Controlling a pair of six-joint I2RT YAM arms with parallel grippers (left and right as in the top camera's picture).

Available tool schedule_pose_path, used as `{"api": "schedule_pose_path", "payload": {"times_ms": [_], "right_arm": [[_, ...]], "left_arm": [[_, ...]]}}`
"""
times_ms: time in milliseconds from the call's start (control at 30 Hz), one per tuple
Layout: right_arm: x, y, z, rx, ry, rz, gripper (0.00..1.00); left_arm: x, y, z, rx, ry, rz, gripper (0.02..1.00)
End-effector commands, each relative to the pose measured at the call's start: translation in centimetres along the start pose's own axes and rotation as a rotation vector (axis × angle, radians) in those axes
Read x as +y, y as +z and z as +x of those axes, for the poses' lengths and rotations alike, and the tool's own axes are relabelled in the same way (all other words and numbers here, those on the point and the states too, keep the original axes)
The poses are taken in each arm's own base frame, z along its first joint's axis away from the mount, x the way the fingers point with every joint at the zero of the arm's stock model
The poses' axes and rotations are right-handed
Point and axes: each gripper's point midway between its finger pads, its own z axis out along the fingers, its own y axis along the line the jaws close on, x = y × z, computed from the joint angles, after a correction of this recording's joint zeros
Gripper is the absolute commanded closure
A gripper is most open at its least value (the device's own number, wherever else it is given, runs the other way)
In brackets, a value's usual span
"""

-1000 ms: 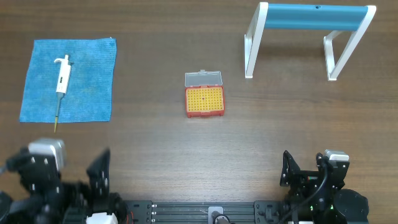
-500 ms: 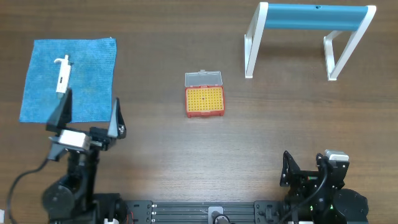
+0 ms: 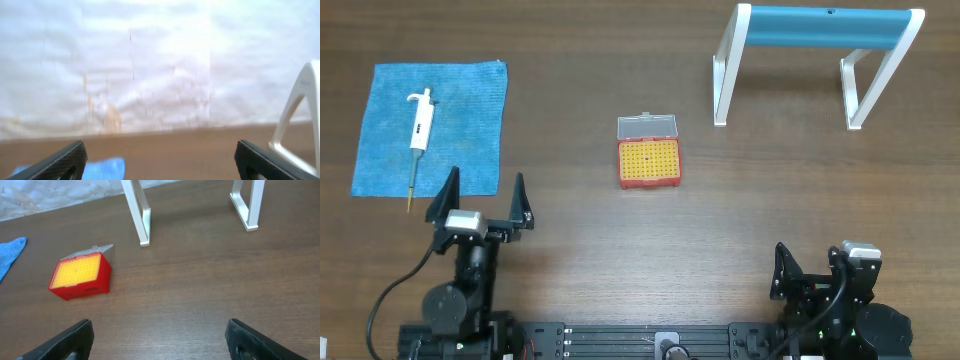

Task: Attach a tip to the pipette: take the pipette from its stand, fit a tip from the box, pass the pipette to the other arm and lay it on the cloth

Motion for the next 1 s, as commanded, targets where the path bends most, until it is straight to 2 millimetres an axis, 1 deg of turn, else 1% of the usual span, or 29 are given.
{"api": "schedule_pose_path", "payload": {"times_ms": [33,67,133,200,1000], "right_arm": [[-0.36,-0.04,-0.15,-0.013,0.015,0.021,0.145],[-0.36,-0.04,-0.15,-0.013,0.015,0.021,0.145],[-0.36,-0.04,-0.15,-0.013,0.015,0.021,0.145],[-0.36,-0.04,-0.15,-0.013,0.015,0.021,0.145],[-0.36,-0.04,-0.15,-0.013,0.015,0.021,0.145]], "left_arm": [[0.37,-0.82,6.18,0.247,-0.031,-0.027,0.064],[0.48,-0.97,6.74,0.270,-0.033,-0.034,0.066],[0.53,-0.87,6.35,0.254,-0.031,-0.036,0.064],[0.55,-0.96,6.68,0.268,-0.033,-0.038,0.064],[0.55,-0.96,6.68,0.268,-0.033,-0.038,0.066]]}}
